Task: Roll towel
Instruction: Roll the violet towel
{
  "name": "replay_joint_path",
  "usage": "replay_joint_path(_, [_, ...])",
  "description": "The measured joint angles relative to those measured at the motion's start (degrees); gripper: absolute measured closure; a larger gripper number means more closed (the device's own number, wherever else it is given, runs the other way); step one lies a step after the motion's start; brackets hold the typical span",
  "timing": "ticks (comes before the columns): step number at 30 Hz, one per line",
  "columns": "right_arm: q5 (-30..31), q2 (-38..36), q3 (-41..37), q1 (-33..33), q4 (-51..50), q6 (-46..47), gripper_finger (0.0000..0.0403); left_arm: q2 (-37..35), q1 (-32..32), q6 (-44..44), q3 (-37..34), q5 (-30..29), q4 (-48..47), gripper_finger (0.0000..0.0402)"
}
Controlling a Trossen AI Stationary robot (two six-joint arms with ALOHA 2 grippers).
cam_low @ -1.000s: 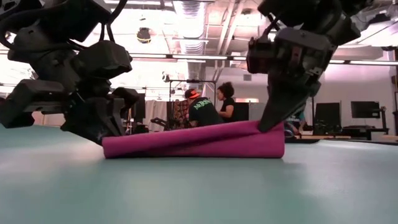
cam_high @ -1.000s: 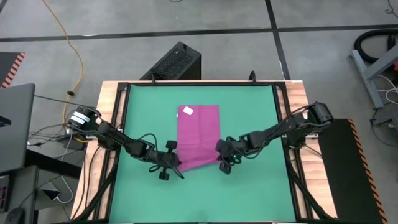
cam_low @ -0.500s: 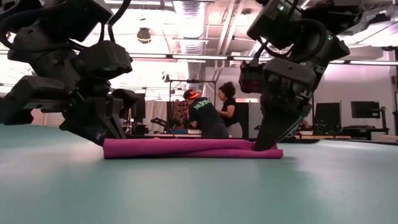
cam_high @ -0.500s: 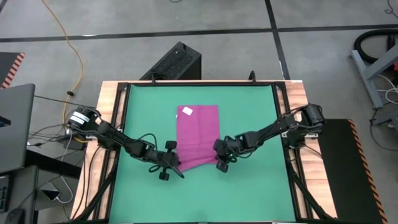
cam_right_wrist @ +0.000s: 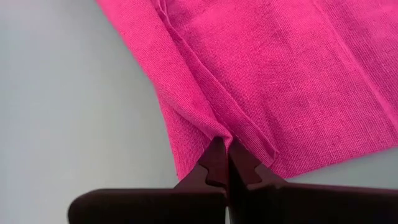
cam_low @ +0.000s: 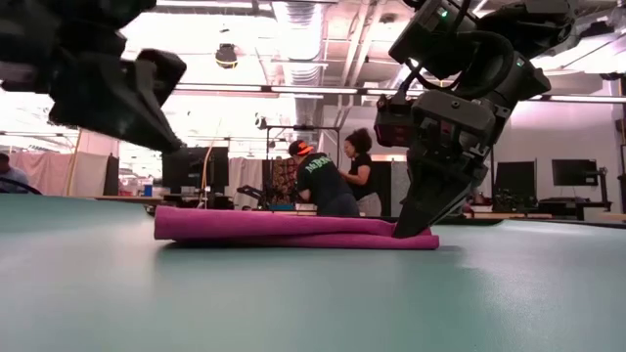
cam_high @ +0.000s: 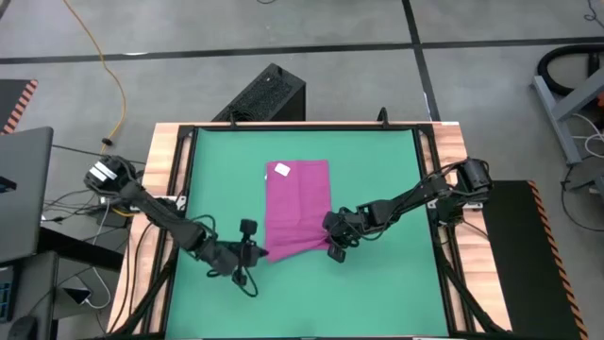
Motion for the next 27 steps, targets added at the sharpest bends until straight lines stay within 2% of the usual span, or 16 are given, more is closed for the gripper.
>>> replay_joint_path(5, [-0.01,0.01,-0.04,0.02,0.68,-0.59,0.0396,6.70,-2.85,0.04,2.44,1.11,1.91,0.0401])
replay_joint_path(9, [-0.02,0.06,-0.04,0.03,1.14,-0.67,0.0396,12.73,-3.91,-2.54,8.51,5.40,-6.00,0.0401])
replay_joint_path(13, [0.02,0.08,-0.08,0.09,1.61,-1.11,0.0396,16.11,-6.45,-4.53,14.32,4.31,-15.30,0.0401])
replay_joint_path(20, [0.16,0.10,-0.08,0.09,2.12,-2.14,0.0396,21.12,-4.54,-4.35,16.26,2.74,-15.31,0.0401])
replay_joint_path(27, [0.31,0.10,-0.08,0.09,2.16,-2.80,0.0396,20.95,-3.81,-4.53,15.93,-4.88,-16.59,0.0401])
